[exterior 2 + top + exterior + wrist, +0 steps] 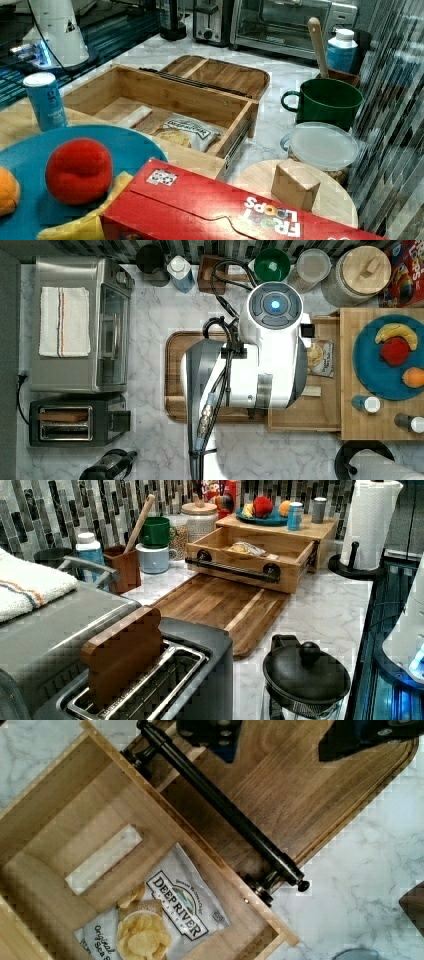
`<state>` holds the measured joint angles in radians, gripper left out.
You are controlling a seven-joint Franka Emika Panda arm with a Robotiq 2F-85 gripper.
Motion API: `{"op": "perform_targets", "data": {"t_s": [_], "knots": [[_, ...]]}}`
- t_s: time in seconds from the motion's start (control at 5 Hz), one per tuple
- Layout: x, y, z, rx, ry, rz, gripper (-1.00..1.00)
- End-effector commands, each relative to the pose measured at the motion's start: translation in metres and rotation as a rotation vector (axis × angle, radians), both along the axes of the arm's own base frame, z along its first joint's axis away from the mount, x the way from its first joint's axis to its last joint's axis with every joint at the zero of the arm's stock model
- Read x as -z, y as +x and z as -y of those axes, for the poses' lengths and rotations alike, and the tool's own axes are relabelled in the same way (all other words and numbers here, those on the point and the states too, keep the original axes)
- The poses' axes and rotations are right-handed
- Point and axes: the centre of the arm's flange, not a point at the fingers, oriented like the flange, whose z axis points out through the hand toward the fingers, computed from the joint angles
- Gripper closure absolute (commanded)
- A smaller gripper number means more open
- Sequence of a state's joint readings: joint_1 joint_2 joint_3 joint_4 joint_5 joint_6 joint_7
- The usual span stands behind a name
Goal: Close the drawer.
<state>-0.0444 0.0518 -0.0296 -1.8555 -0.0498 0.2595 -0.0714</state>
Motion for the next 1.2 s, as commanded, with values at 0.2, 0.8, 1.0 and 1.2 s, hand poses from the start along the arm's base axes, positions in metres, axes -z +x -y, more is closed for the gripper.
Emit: {"op": "perform_targets", "data": {"t_s": [0.2,0.8,1.0,1.2], "knots": [[0.001,0.0,0.001,-0.012,-0.001,-0.001,1.0],[0.03,-0.018,-0.036,-0.127,0.104,0.002,-1.0],[0.045,-0.022,-0.073,-0.294,0.06,-0.031,-1.0],[0.068,-0.036,-0.101,-0.397,0.052,-0.004,-1.0]]}}
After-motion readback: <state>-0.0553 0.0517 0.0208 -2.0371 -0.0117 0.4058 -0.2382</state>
